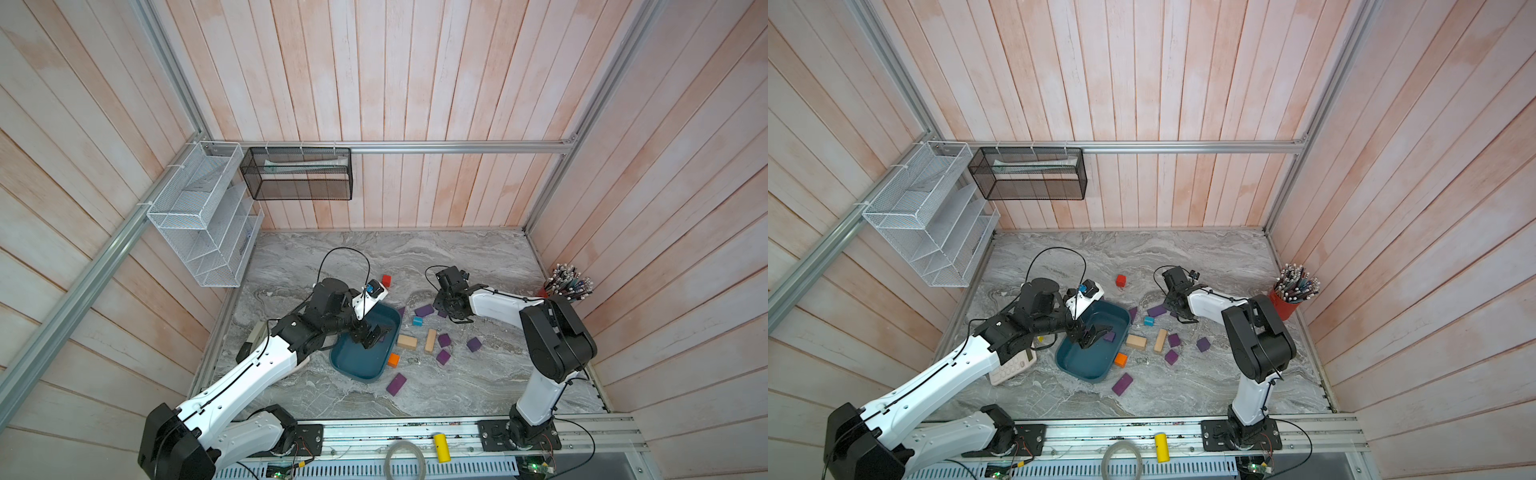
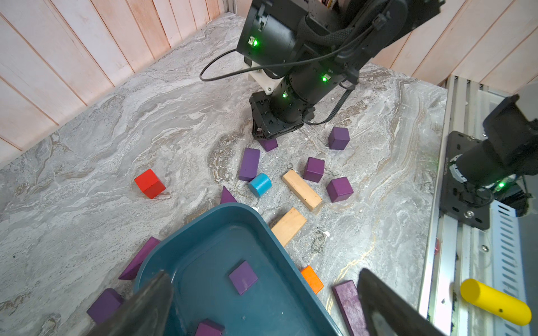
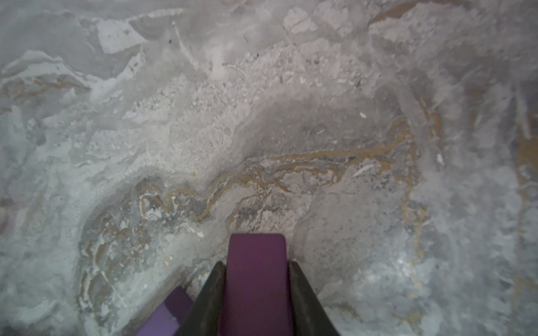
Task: Pick purple bricks into the storage bin
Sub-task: Pick up the building block from the center of the board, then place the building block in the storage box.
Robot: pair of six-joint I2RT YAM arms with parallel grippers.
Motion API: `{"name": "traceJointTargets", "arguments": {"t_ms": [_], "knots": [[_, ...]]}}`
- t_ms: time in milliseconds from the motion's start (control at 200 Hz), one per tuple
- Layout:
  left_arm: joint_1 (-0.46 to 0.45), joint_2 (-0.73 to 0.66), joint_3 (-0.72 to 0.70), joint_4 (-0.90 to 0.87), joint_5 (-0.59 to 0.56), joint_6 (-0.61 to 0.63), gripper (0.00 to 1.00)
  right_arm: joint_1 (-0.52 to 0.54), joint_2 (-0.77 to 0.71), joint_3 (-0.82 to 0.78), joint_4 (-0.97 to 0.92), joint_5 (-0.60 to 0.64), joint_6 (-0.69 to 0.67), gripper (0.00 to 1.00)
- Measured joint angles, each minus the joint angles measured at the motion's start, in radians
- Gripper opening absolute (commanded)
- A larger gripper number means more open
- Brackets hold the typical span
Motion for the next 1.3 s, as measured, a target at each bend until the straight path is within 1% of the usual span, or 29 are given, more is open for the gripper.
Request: {"name": "traceJointTargets", "arguments": {"t_ms": [20, 50, 365, 540, 705, 860, 1020, 1155, 1300], "knots": [[0.000, 0.001, 0.000, 0.000, 0.000, 0.000, 1.00, 0.000, 0.000, 0.000, 0.002, 0.000, 0.001, 0.22], [0.000, 0.004, 0.000, 0.000, -0.002, -0.002, 1.00, 0.000, 0.000, 0.000, 0.003, 0.000, 0.000, 0.21], [0.001, 0.025, 0.003, 0.000, -0.030, -0.026, 1.00, 0.000, -0.030, 0.000, -0.021, 0.019, -0.025, 0.21], [0.018, 0.031, 0.005, -0.002, -0.045, -0.039, 1.00, 0.007, -0.150, -0.001, -0.034, 0.050, -0.055, 0.20], [0.054, 0.039, 0.018, -0.003, -0.053, -0.056, 1.00, 0.033, -0.272, -0.019, -0.008, 0.061, -0.091, 0.20], [0.099, 0.060, 0.031, -0.004, -0.072, -0.075, 1.00, 0.089, -0.338, -0.029, 0.019, 0.069, -0.139, 0.20], [0.172, 0.108, 0.050, -0.006, -0.103, -0.112, 1.00, 0.184, -0.381, -0.035, 0.076, 0.079, -0.205, 0.20], [0.232, 0.164, 0.081, -0.021, -0.131, -0.151, 1.00, 0.258, -0.396, -0.053, 0.145, 0.078, -0.262, 0.20], [0.271, 0.237, 0.122, -0.046, -0.177, -0.198, 1.00, 0.316, -0.395, -0.077, 0.222, 0.055, -0.324, 0.20]]}}
